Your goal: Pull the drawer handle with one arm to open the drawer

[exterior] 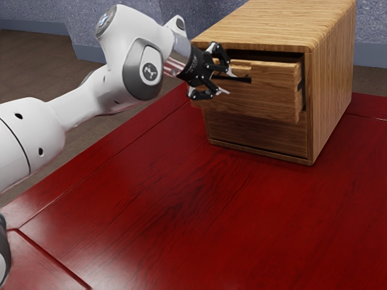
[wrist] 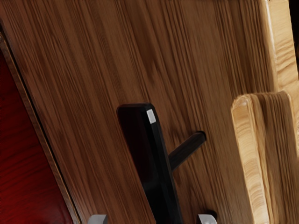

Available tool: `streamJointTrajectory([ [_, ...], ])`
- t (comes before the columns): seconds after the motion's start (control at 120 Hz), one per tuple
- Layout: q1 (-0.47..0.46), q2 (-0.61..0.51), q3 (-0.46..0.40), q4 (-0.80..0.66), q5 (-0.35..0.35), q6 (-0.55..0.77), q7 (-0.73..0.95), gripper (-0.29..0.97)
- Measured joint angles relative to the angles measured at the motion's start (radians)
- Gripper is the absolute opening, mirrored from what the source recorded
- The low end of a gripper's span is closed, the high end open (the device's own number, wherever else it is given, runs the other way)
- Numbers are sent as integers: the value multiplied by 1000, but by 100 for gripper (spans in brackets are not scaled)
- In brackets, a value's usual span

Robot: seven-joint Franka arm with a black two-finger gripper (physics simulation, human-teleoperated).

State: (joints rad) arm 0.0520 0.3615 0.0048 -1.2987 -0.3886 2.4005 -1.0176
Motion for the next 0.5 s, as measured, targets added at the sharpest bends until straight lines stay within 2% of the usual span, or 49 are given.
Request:
streamJointTrajectory([
  [0.5,0,-82,-2,-105,0,1,1,17],
])
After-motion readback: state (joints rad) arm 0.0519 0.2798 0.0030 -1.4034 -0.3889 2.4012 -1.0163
